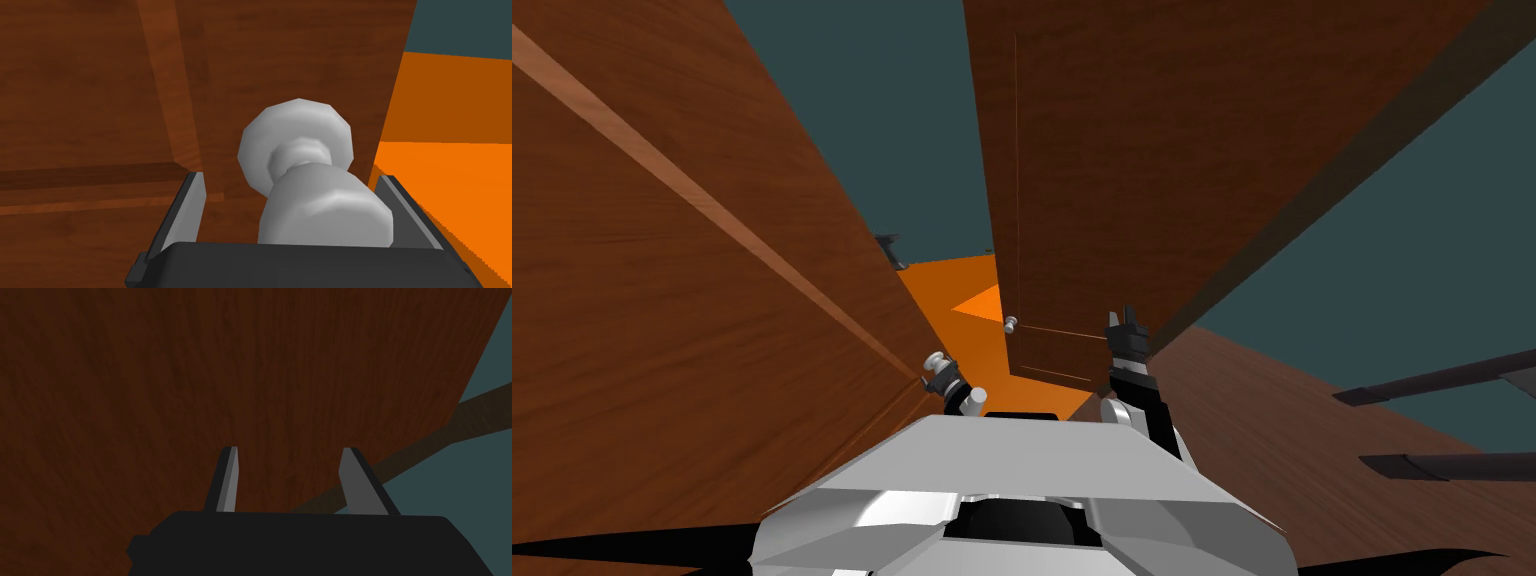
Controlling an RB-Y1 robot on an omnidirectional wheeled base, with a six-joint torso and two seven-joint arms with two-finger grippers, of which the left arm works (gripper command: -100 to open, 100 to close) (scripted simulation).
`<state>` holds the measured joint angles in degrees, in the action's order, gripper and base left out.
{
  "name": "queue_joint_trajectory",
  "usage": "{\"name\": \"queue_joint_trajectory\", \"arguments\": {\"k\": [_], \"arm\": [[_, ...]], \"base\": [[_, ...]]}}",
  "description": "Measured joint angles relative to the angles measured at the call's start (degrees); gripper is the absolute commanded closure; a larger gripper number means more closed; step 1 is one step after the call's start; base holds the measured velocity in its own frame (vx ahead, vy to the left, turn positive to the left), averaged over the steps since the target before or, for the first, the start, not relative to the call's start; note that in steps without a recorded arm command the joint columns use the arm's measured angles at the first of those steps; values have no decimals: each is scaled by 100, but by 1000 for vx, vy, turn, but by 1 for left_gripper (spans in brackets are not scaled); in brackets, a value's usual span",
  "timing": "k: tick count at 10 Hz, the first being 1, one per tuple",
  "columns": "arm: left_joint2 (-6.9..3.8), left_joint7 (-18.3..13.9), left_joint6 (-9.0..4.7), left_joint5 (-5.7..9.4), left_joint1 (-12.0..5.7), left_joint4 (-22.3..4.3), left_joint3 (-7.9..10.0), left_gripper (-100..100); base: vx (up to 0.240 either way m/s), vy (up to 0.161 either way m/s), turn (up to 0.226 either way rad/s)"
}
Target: Push the door open
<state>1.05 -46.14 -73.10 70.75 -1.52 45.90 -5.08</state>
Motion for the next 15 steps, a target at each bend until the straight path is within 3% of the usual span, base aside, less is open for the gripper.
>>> {"name": "queue_joint_trajectory", "arguments": {"k": [5, 6, 8, 10, 11, 13, 14, 15], "arm": [[-81, 118, -101, 199, -29, 196, -135, 100], [-91, -22, -170, 185, -148, -45, -140, 100], [-111, -92, -193, 209, -245, -201, -108, 100], [-96, 45, -133, 194, -60, 112, -141, 100], [-92, 49, -150, 226, -82, 87, -153, 100], [-98, 221, -106, 305, 51, 369, -197, 100], [-132, 68, -169, 310, -158, 49, -167, 100], [-120, 2, -219, 298, -208, -21, -168, 100]], "base": [[12, 84, 14], [4, -5, -16], [-6, -10, 5], [6, 11, 11], [5, 62, 20], [11, 56, -19], [-4, 16, 27], [-4, -11, 14]]}}
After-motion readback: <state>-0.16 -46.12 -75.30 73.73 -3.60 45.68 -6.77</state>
